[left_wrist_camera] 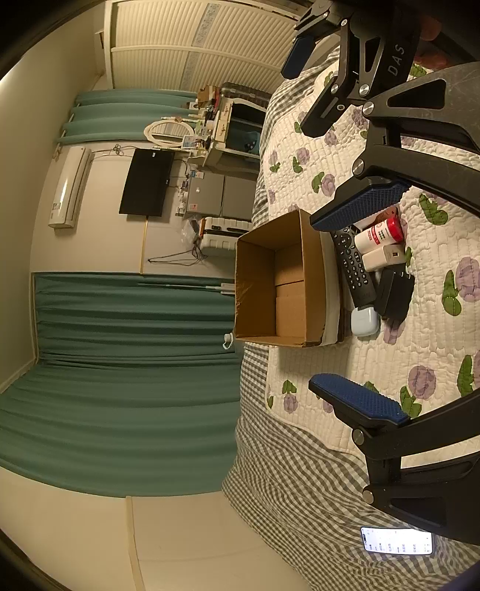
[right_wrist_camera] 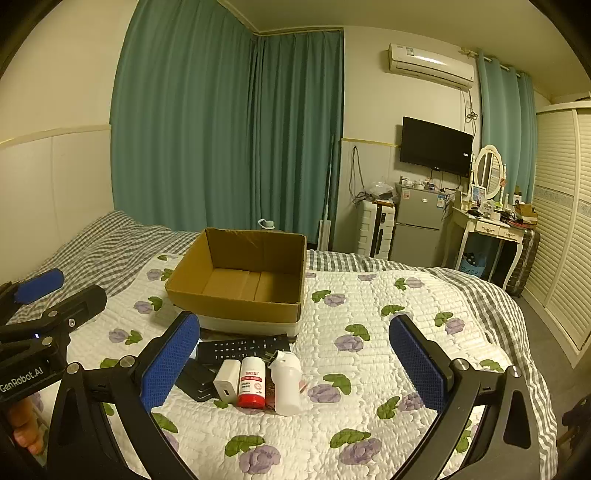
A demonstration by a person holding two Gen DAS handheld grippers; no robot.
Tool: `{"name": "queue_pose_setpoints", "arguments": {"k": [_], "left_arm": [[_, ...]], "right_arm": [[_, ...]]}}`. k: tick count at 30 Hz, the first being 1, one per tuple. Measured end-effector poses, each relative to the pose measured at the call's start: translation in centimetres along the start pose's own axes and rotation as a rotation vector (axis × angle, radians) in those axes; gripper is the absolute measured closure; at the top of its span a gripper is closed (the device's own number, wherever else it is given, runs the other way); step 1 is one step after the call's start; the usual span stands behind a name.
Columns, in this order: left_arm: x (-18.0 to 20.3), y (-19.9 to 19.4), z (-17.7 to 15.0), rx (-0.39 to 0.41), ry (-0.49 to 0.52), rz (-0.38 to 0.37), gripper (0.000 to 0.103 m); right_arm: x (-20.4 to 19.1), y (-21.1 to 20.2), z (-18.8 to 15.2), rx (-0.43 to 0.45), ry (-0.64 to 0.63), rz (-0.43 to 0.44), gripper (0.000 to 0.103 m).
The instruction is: Organize rigid objects
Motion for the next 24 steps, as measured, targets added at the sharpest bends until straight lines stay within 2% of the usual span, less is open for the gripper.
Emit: {"name": "queue_pose_setpoints", "arguments": {"k": [24], "left_arm": [[-0.64,-0.06,0.0,-0.002,-0.003,0.012,0.021]], "right_arm": [[-0.31,0.01,-0.35,-0.01,0.001,0.012,0.0]]}}
Point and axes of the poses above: each gripper's, at about its wrist camera, not at the fingertips, and y roughly the way its jaws point, x to its right, z to its top, the point moved 10 cm from there along y, roughly the way its jaws point, and after that the axes turned 9 degrees about x, right-handed, at the moved point
